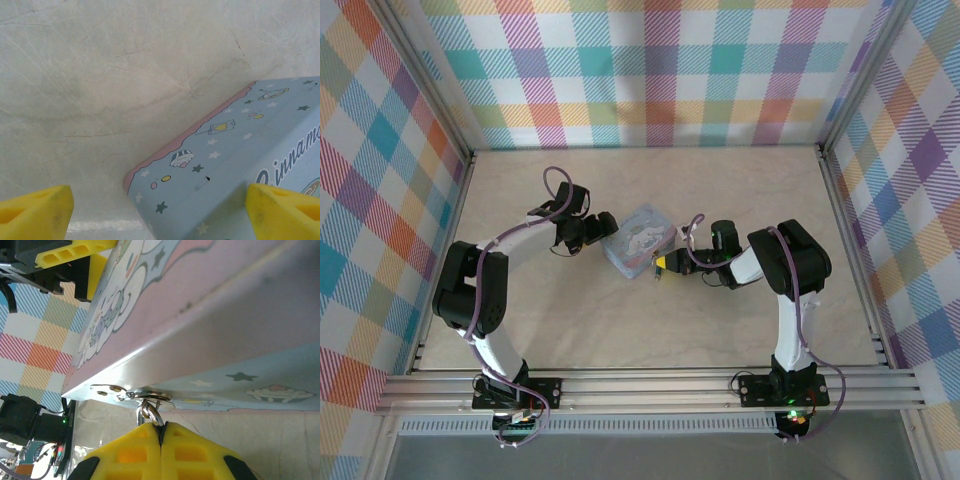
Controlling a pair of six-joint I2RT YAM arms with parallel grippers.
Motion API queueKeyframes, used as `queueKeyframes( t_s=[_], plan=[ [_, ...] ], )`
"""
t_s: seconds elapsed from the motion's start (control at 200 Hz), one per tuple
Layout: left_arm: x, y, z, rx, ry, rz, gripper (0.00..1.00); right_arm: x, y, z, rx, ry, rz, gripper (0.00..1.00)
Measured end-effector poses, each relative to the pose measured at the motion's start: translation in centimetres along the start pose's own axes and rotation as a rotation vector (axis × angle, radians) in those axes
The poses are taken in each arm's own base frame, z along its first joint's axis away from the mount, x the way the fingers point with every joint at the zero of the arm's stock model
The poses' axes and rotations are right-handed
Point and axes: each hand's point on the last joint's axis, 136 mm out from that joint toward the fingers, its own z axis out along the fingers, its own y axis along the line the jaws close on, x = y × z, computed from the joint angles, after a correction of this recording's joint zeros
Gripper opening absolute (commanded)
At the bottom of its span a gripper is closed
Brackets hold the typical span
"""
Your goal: Unlock a padlock with a key
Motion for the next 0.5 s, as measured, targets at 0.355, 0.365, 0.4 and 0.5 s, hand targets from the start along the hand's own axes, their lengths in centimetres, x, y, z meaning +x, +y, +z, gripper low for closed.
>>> queueKeyframes(
  t_s=[0.355,0.365,0.4,0.5],
  plan=[
    [0.5,0.4,-0.1,0.016,-0.023,0.005,0.88,-1.7,-1.4,-1.0,0.082,-0.094,0.117,0.0],
    [0.4,0.4,-0.2,0.017,-0.024,0.005,0.89,-1.8,-1.4,-1.0,0.084,-0.097,0.12,0.0],
    [0.4,0.4,-0.2,0.018,-0.026,0.006,0.89,-2.0,-1.5,-1.1,0.089,-0.107,0.133,0.0],
    [0.6,0.5,-0.5,0.013,-0.026,0.007,0.9,-2.4,-1.7,-1.2,0.102,-0.133,0.162,0.0]
  ],
)
